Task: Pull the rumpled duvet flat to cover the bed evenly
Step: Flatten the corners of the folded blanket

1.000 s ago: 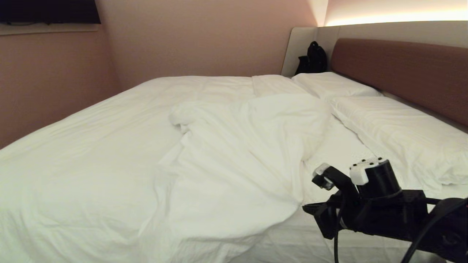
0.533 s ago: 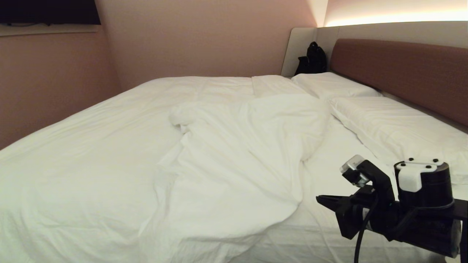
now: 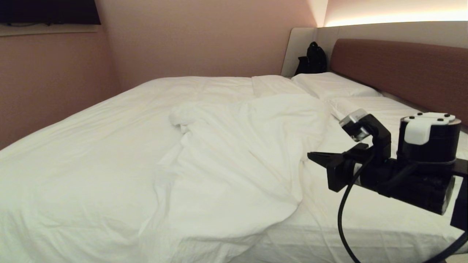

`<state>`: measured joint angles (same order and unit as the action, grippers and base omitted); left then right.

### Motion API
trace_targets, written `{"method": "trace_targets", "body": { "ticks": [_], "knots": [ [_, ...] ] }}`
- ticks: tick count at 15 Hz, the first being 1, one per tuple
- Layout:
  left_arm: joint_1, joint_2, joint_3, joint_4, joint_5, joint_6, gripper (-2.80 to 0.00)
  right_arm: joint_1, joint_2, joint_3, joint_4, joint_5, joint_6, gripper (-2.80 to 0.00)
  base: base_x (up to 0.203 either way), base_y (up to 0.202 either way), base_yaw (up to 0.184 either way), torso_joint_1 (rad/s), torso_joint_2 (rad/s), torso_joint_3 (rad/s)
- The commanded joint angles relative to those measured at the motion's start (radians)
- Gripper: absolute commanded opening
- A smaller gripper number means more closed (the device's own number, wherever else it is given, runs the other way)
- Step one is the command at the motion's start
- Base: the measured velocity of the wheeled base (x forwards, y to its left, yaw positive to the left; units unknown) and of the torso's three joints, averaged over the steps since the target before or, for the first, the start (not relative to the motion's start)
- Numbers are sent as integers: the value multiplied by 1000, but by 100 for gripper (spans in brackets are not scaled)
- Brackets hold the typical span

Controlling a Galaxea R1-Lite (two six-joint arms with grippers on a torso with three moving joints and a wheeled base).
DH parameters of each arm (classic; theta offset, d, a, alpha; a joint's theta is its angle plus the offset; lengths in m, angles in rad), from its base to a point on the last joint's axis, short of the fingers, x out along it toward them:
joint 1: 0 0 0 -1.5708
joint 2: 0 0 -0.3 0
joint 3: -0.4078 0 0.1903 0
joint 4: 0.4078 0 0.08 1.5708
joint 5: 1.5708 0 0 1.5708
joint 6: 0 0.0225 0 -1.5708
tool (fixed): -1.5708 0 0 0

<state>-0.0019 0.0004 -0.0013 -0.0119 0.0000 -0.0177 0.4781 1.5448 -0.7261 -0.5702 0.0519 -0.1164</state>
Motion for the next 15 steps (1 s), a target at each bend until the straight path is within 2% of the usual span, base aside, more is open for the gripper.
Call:
{"method": "trace_targets", "body": {
  "ticks": [1, 2, 8, 15],
  "knots": [
    [0, 0, 0, 0, 0, -1, -280, 1, 53, -94, 32, 0, -1, -280, 0, 0, 0, 0, 0, 0],
    [0, 0, 0, 0, 0, -1, -280, 1, 86, -159, 50, 0, -2, 0, 0, 0, 0, 0, 0, 0],
    [0, 0, 0, 0, 0, -1, -280, 24, 327, -536, 163, -24, -3, 0, 0, 0, 0, 0, 0, 0],
    [0, 0, 0, 0, 0, -1, -280, 70, 564, -768, 169, -27, -4, 0, 0, 0, 0, 0, 0, 0]
  ]
}}
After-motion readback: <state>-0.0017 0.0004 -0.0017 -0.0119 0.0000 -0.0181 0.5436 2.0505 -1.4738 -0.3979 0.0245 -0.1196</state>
